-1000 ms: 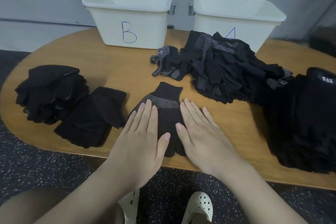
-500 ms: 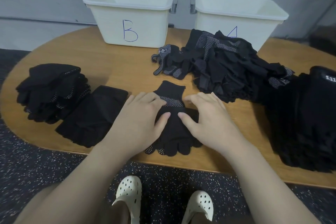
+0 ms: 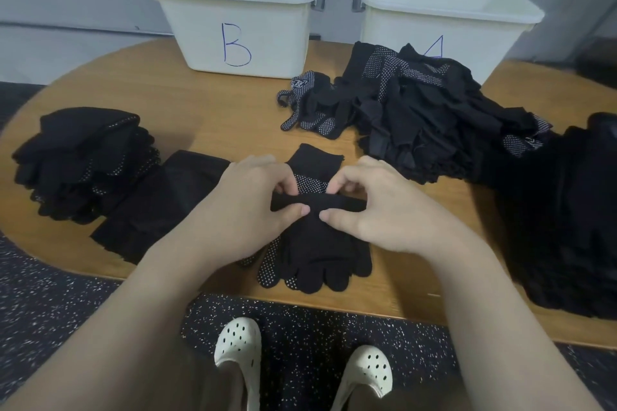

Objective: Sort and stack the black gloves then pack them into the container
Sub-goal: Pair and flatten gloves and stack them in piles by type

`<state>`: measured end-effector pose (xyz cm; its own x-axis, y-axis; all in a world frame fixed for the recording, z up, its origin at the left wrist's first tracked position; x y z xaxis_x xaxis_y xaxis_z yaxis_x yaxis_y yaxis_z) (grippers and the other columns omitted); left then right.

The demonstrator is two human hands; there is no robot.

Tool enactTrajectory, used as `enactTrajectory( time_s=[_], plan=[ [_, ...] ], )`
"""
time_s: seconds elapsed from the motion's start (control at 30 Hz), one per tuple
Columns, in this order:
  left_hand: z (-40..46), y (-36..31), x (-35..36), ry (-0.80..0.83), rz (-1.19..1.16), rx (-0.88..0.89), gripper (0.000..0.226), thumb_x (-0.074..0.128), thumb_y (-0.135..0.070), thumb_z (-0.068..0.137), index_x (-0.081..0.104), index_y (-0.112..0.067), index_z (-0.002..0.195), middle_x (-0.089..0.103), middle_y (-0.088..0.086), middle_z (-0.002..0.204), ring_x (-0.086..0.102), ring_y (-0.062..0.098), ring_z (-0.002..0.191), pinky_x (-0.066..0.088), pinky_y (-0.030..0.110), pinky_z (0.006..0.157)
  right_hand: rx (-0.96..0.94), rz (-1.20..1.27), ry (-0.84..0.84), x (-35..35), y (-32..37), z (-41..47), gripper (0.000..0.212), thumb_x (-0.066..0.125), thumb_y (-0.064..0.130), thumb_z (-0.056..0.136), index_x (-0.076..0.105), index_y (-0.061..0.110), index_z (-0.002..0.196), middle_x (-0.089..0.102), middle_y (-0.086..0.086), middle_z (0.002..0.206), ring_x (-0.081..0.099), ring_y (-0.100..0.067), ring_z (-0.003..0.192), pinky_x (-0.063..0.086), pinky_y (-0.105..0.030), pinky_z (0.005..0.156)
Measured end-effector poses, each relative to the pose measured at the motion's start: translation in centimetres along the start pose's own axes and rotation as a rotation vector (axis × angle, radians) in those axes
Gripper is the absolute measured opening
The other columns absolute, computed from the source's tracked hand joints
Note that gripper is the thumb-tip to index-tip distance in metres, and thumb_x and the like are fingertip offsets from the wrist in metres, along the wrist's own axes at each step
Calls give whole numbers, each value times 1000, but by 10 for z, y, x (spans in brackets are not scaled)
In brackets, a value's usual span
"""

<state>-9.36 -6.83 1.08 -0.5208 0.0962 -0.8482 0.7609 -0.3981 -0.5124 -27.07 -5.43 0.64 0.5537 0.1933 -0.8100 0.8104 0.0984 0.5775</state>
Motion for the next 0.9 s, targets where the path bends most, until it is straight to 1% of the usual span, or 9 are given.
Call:
enactTrajectory(
  time_s=[0.07, 0.13, 0.23, 0.33, 0.47, 0.57, 0.67, 0.73, 0.9],
  plan=[
    [-3, 0, -3, -25, -33, 6, 18, 71, -46, 85, 60, -32, 89, 57, -16, 91, 52, 3, 90, 42, 29, 84, -7, 54, 13, -1, 2, 0, 25, 75, 49, 85, 64, 38, 104, 51, 18, 112, 44, -4, 118, 42, -32, 97],
    [-7, 1, -7, -46, -122, -5, 18, 70, -48, 84, 61, -33, 89, 63, -14, 89, 57, 1, 86, 43, 26, 75, -20, 98, 31, -2, 5, -1, 24, 77, 48, 85, 65, 38, 103, 55, 19, 112, 50, -3, 115, 46, -35, 98],
    [-13, 1, -13, -60, -298, -21, 18, 75, -43, 85, 65, -29, 89, 72, -10, 85, 66, 8, 83, 53, 33, 77, -26, 155, 85, -3, 10, -5, 21, 78, 44, 86, 69, 39, 104, 67, 18, 108, 65, 1, 96, 56, -36, 90],
    [-18, -1, -22, -120, -458, -36, 17, 80, -31, 85, 65, -23, 85, 74, -10, 79, 67, 3, 73, 52, 23, 69, -29, 184, 129, -6, 16, -9, 11, 77, 39, 89, 73, 36, 99, 74, 15, 97, 70, -2, 81, 60, -36, 83],
    [-23, 0, -27, -195, -754, -68, 13, 78, -20, 87, 67, -12, 88, 71, -5, 72, 64, 6, 65, 51, 20, 60, -79, 255, 92, -15, 26, -14, 9, 75, 33, 92, 75, 25, 88, 74, 8, 84, 68, -8, 76, 57, -36, 78],
    [-25, 0, -31, -227, -889, -68, 9, 68, -14, 94, 68, -8, 101, 73, -8, 81, 67, 2, 75, 52, 17, 65, -139, 364, 11, -21, 39, -15, 8, 76, 26, 92, 75, 20, 87, 75, 2, 82, 71, -14, 77, 56, -35, 76],
    [-30, 2, -34, -164, -1026, -78, 29, 68, -12, 92, 64, -6, 120, 77, -6, 102, 73, 7, 95, 57, 20, 77, -188, 453, -88, -24, 51, -12, 6, 76, 22, 92, 75, 18, 87, 75, 0, 82, 71, -14, 77, 55, -31, 73],
    [-31, 5, -35, -126, -1021, -59, 42, 70, -11, 89, 61, -10, 130, 76, 0, 116, 72, 16, 109, 59, 29, 90, -204, 520, -161, -28, 55, -9, 6, 76, 20, 92, 76, 15, 89, 75, -4, 87, 72, -22, 83, 57, -38, 78],
    [-50, 20, -58, -266, -972, -23, 42, 70, -8, 91, 61, -11, 133, 76, 4, 118, 72, 22, 111, 58, 40, 98, -254, 661, -272, -24, 84, 3, 7, 79, 21, 89, 76, 16, 93, 77, -7, 93, 74, -24, 89, 60, -51, 86]
  ],
)
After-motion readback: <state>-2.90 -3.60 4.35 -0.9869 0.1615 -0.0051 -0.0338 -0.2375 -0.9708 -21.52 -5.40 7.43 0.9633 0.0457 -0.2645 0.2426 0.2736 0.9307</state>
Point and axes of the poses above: each hand's wrist, its own z-axis towards the middle knuckle, its own x-axis out of the palm, y = z × x, the point moved 6 cm from there along z, towards the middle knuckle
